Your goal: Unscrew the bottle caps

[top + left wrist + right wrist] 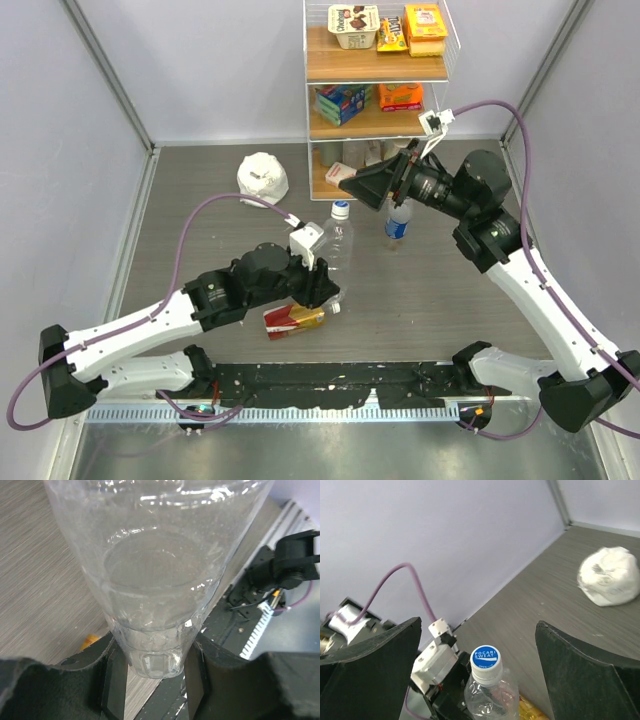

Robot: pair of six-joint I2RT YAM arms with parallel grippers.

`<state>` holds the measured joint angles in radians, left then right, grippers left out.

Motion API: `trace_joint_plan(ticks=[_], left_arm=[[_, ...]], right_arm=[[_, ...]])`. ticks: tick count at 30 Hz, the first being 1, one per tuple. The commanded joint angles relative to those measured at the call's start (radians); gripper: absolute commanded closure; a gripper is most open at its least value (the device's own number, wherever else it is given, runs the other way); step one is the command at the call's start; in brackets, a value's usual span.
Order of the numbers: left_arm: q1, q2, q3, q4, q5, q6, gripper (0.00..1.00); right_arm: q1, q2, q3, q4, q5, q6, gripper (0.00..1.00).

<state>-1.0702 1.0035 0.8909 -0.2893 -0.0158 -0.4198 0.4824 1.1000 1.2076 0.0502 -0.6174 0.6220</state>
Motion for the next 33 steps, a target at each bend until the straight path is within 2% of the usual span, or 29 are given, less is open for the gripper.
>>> trace_joint_plan(ticks=[1, 6, 11, 14, 18, 25, 33], left_arm=[[0.004, 0.04, 0.048, -0.057, -0.14, -0.019, 1.0], [0.004, 0.118, 0.104, -0.151, -0.216, -0.03, 1.0], [0.004, 0.219, 0.175, -0.237, -0.268, -0.042, 1.0], [0.006, 0.274, 0.209, -0.275, -0.292, -0.051, 1.0], [0.004, 0.323, 0.243, -0.31, -0.317, -0.057, 1.0], [0.004, 0.36, 0.263, -0.346, -0.339, -0.059, 1.0], [0.004, 0.362, 0.263, -0.338, -0.335, -0.057, 1.0]], right_arm=[[-0.004, 0.03, 0.119, -0.247, 0.24, -0.028, 0.0], [0.03, 0.101, 0.185, -0.386, 0.366, -0.038, 0.0], [0.126, 0.185, 0.279, -0.522, 0.527, -0.048, 0.0], [0.189, 0.233, 0.334, -0.584, 0.649, -0.056, 0.02], [0.234, 0.291, 0.379, -0.653, 0.734, -0.056, 0.05], [0.239, 0.291, 0.357, -0.668, 0.805, -0.047, 0.15], [0.239, 0.314, 0.296, -0.633, 0.759, -0.03, 0.23]])
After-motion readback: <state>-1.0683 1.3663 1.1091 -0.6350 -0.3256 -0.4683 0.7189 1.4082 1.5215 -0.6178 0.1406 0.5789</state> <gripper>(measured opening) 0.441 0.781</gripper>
